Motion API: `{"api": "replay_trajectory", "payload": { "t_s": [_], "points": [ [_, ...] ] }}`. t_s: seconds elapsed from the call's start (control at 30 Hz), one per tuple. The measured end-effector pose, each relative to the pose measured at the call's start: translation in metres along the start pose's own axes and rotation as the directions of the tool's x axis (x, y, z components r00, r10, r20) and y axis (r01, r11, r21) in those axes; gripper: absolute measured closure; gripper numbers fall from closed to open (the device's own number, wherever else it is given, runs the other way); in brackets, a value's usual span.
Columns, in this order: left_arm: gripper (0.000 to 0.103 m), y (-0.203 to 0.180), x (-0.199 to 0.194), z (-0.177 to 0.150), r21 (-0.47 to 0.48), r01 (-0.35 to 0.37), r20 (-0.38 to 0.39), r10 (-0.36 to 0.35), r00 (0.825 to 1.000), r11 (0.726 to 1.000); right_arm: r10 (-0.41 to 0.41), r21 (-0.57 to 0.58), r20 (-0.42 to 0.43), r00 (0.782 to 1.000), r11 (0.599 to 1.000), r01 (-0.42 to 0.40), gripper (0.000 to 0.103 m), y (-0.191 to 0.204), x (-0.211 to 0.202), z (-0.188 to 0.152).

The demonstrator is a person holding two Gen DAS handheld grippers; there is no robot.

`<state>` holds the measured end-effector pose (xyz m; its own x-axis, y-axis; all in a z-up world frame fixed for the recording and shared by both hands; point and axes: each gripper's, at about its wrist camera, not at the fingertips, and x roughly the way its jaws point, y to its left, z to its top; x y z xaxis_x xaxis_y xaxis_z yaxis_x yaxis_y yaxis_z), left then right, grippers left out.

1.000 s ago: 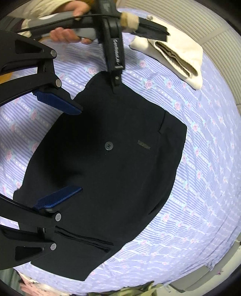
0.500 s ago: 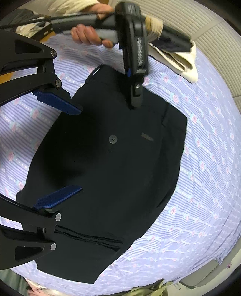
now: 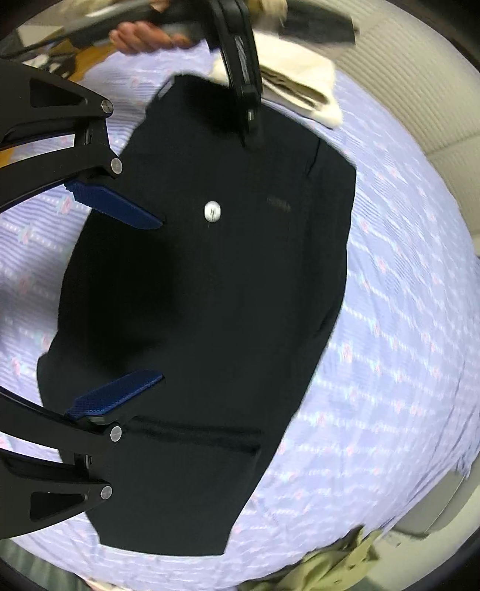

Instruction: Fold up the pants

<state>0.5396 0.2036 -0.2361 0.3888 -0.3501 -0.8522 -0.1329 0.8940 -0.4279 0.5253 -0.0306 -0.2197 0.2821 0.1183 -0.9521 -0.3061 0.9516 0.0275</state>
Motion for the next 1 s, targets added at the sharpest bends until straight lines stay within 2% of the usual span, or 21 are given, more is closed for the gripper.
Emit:
{"api": "replay_trajectory", "payload": {
  "t_s": [0.13, 0.27, 0.4, 0.5, 0.73, 0.87, 1.0],
  "points": [
    [0.091, -0.059, -0.025, 0.002, 0.113, -0.081, 0.071, 0.073, 0.995, 0.99, 0.003, 0.051, 0.078, 0.997, 0.999, -0.008, 0.023, -0.036, -0.032, -0.004],
    [0.092, -0.122, -0.043, 0.0, 0.184, -0.074, 0.116, 0.053, 0.992, 0.98, -0.003, 0.088, 0.173, 0.985, 0.996, -0.012, 0.023, -0.081, -0.071, -0.013],
    [0.092, -0.195, -0.038, -0.003, 0.266, -0.106, 0.144, 0.069, 0.987, 0.958, -0.018, 0.116, 0.243, 0.97, 0.993, -0.011, 0.023, -0.129, -0.104, -0.023],
    [0.092, -0.252, -0.021, -0.009, 0.307, -0.13, 0.142, 0.089, 0.986, 0.943, -0.029, 0.147, 0.262, 0.965, 0.989, -0.01, 0.023, -0.173, -0.12, -0.038],
    [0.093, -0.367, 0.038, -0.025, 0.322, -0.151, 0.111, 0.121, 0.986, 0.935, -0.059, 0.233, 0.253, 0.966, 0.972, -0.001, 0.023, -0.266, -0.133, -0.069],
    [0.093, -0.412, 0.08, -0.033, 0.336, -0.156, 0.061, 0.144, 0.988, 0.929, -0.079, 0.282, 0.239, 0.968, 0.959, 0.009, 0.023, -0.326, -0.135, -0.091],
    [0.093, -0.455, 0.141, -0.043, 0.354, -0.161, -0.018, 0.179, 0.984, 0.921, -0.097, 0.339, 0.219, 0.971, 0.941, 0.018, 0.023, -0.374, -0.127, -0.107]
  ]
}}
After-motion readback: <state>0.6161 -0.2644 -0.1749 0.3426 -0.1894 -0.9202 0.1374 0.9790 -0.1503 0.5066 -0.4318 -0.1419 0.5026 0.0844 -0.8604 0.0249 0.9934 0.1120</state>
